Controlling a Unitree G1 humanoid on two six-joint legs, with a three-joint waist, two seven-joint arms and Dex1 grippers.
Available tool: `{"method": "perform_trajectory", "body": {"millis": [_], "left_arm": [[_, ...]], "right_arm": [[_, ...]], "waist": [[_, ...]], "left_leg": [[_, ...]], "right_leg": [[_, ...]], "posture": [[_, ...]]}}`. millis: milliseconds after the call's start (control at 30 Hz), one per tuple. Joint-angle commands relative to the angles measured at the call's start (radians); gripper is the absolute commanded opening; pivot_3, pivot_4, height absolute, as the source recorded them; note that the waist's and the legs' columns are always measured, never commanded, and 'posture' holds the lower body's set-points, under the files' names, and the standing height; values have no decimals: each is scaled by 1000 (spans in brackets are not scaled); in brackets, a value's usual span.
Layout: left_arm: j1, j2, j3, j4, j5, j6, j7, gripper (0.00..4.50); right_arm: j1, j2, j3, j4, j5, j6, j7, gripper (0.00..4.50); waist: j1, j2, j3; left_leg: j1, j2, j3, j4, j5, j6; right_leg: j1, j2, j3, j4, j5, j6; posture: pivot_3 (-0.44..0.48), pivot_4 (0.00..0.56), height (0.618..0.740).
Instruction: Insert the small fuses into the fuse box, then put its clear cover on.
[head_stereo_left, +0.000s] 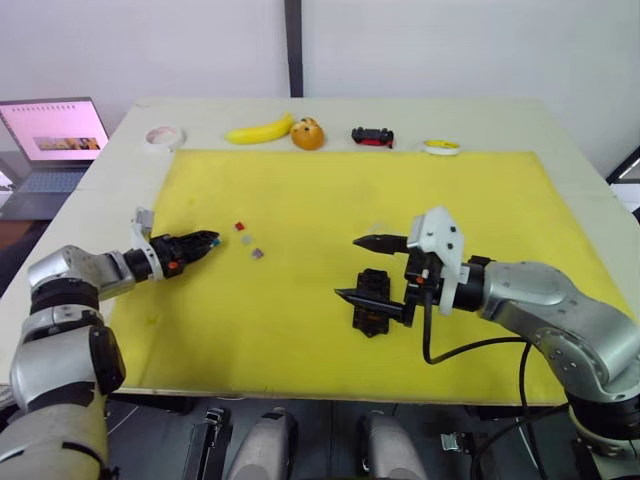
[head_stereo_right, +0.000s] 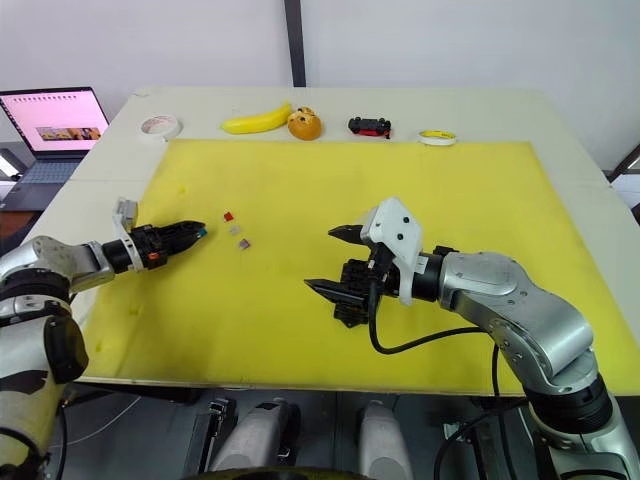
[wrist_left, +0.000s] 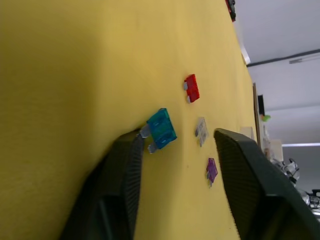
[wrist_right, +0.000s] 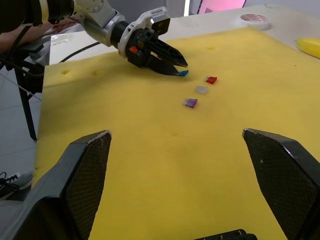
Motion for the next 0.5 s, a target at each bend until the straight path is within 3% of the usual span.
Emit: {"method": "perform_trajectory", "body": {"millis": [33,333,433,500], "left_arm": [[13,-31,-14,11,8,6,9,2435],[20,-37,-12,12,11,-16,15,2435],[19,-40,-7,15,7,-15,21,1636],[19,-41,-6,13,5,-13,20,665]], "right_arm": [[-14,-6,-23,-13,0,-12,0,4500],[-11,-19,-39,-21,13,-2,2,4500],[-15,-19,-40,-21,16,0,1,4500],[-16,-19,-42,-22,19,3,0,4500]], "waist": [[0,0,0],[0,0,0],[0,0,0],[-1,0,0]], "left_leg": [[0,0,0,0,0,0],[0,0,0,0,0,0],[0,0,0,0,0,0],[0,0,0,0,0,0]], "right_leg": [[0,0,0,0,0,0],[0,0,0,0,0,0],[0,0,0,0,0,0],[0,0,0,0,0,0]], "posture": [[0,150,740],[0,150,740],[0,150,740],[0,150,740]]}}
